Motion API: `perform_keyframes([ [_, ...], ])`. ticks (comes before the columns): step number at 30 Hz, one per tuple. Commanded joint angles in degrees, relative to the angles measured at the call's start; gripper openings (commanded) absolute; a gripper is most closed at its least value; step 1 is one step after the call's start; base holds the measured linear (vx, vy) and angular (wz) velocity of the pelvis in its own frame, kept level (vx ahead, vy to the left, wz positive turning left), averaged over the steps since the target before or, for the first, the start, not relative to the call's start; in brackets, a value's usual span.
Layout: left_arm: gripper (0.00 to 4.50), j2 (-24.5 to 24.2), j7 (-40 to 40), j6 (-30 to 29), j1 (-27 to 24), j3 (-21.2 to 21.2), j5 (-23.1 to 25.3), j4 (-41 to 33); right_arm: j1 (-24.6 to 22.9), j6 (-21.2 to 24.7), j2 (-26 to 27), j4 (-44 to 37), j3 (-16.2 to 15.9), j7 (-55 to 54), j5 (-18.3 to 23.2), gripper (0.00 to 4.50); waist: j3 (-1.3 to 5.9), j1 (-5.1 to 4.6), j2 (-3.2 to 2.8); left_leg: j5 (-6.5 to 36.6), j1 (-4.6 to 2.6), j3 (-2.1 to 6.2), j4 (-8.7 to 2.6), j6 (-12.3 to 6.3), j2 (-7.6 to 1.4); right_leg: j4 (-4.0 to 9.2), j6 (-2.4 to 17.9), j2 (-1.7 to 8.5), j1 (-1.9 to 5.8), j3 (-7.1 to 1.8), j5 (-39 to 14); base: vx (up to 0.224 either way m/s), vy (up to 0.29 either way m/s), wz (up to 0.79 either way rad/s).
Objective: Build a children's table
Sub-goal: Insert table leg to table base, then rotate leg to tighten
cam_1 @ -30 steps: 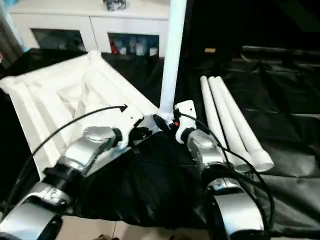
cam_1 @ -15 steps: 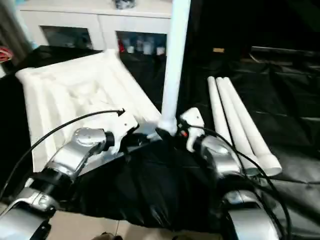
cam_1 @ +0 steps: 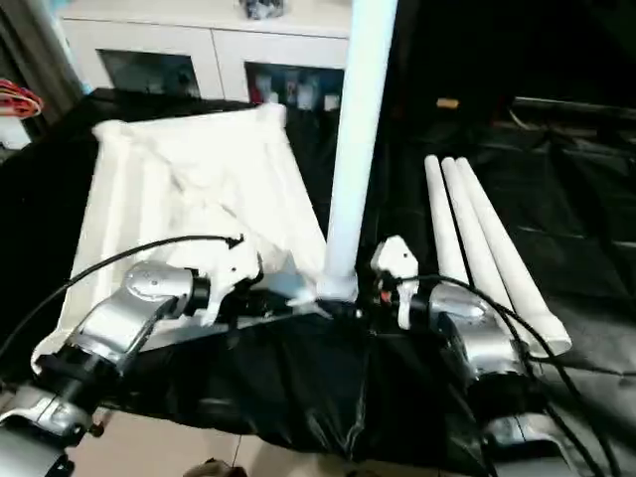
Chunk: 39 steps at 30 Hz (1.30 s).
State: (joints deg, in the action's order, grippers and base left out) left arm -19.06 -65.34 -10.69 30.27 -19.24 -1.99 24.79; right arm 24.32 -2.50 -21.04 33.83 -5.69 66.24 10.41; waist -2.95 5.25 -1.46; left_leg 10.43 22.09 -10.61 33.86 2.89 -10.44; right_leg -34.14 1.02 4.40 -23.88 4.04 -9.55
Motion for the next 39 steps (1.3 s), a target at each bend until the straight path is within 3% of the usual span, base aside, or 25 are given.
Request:
perform_keyframes([
  [1,0.00,0.2,-2.3,1.3,0.4,-0.4,-1.9,-2.9,-0.3,0.9,-0.7,-1.8,-0.6,0.9,-0.5,3.58,3.92,-0.10,0.66,9.5,-0.95,0.81,-3.70,-5.34,-3.06,3.68,13.2,4.03,3.32,-2.55,-11.9,0.000,0.000,0.00],
  [4,0.00,-0.4,-3.7,1.0,0.1,-0.7,-2.0,-3.4,-1.0,2.0,-1.2,-3.4,-1.3,1.6,-0.3,3.21,4.04,-0.01,0.66,8.2,-0.92,0.76,-3.52,-5.84,-3.00,3.44,13.4,3.97,3.39,-2.55,-10.2,0.000,0.000,0.00],
  [12,0.00,-0.9,-5.3,0.3,-0.8,-1.1,-2.3,-4.1,-2.5,3.4,-1.3,-5.2,-2.3,2.4,0.0,2.81,4.02,0.06,0.60,8.6,-0.99,0.75,-3.50,-5.78,-3.02,3.49,13.5,3.96,3.36,-2.50,-10.7,0.000,0.000,0.00],
  [16,0.00,1.8,0.3,-0.8,0.3,0.5,-1.5,-1.6,-3.0,4.8,0.5,-4.0,-1.7,-0.8,0.1,2.77,3.86,0.02,0.62,9.6,-1.19,0.73,-3.55,-5.03,-2.98,3.81,13.1,3.98,3.24,-2.58,-12.4,0.000,0.000,0.00],
  [20,0.00,5.0,7.1,-1.8,2.2,2.2,-0.5,1.3,-1.9,5.4,3.1,-0.9,-0.5,-7.7,-1.1,2.76,3.73,-0.38,0.84,11.0,-1.24,0.79,-3.68,-3.95,-2.76,4.28,12.0,4.13,3.32,-2.61,-16.4,0.000,0.000,0.00],
  [22,0.00,8.0,12.7,-3.0,3.8,3.8,-0.3,3.2,0.0,4.7,5.7,3.7,0.4,-17.2,-3.6,2.76,3.43,-0.81,0.80,12.5,-1.34,0.89,-3.83,-2.48,-2.56,4.79,10.8,4.19,3.09,-2.49,-20.9,0.000,0.000,0.00],
  [23,0.00,9.0,14.5,-3.1,4.4,4.0,0.0,3.9,1.0,5.0,6.9,5.8,0.9,-20.5,-4.1,2.75,3.48,-1.16,0.80,12.9,-1.14,1.09,-3.91,-1.86,-2.38,4.88,10.0,4.27,3.45,-2.35,-22.9,0.000,0.000,0.00],
  [27,0.00,13.4,22.8,-2.8,7.1,4.9,1.7,7.7,4.7,5.9,12.2,12.5,2.5,-31.6,-4.5,2.75,3.25,-2.07,0.63,16.0,-1.64,1.21,-3.97,-1.72,-2.24,5.78,8.3,4.22,3.03,-2.27,-27.9,0.000,0.000,0.00],
  [29,0.00,13.8,23.7,-2.5,7.3,5.0,2.0,8.1,5.1,6.1,12.7,13.0,2.5,-32.7,-4.7,2.75,3.44,-2.03,0.65,16.1,-1.85,1.22,-3.95,-1.80,-2.20,5.92,7.8,4.18,3.02,-2.27,-28.0,0.000,0.000,0.00],
  [35,0.00,14.5,23.5,1.0,7.5,3.3,3.8,9.0,7.5,2.7,16.0,17.0,3.4,-36.6,-5.6,2.75,3.55,-2.11,0.76,15.5,-1.51,1.14,-4.10,-2.52,-2.42,5.45,9.2,4.21,3.12,-2.41,-23.8,0.000,0.000,0.00],
  [37,0.00,14.2,22.2,1.7,6.9,3.0,3.6,8.3,8.1,2.2,16.5,17.7,4.3,-35.7,-4.4,3.31,3.48,-2.10,0.75,15.5,-1.46,1.16,-4.15,-2.76,-2.45,5.37,9.4,4.24,3.15,-2.44,-23.6,0.000,0.000,0.00],
  [39,0.00,13.8,21.1,2.4,6.4,2.8,3.2,8.0,8.2,1.7,16.2,17.7,4.1,-34.5,-4.3,3.45,3.50,-2.10,0.76,15.7,-1.50,1.13,-4.11,-2.98,-2.46,5.45,9.5,4.32,3.09,-2.46,-23.9,0.000,0.000,0.00],
])
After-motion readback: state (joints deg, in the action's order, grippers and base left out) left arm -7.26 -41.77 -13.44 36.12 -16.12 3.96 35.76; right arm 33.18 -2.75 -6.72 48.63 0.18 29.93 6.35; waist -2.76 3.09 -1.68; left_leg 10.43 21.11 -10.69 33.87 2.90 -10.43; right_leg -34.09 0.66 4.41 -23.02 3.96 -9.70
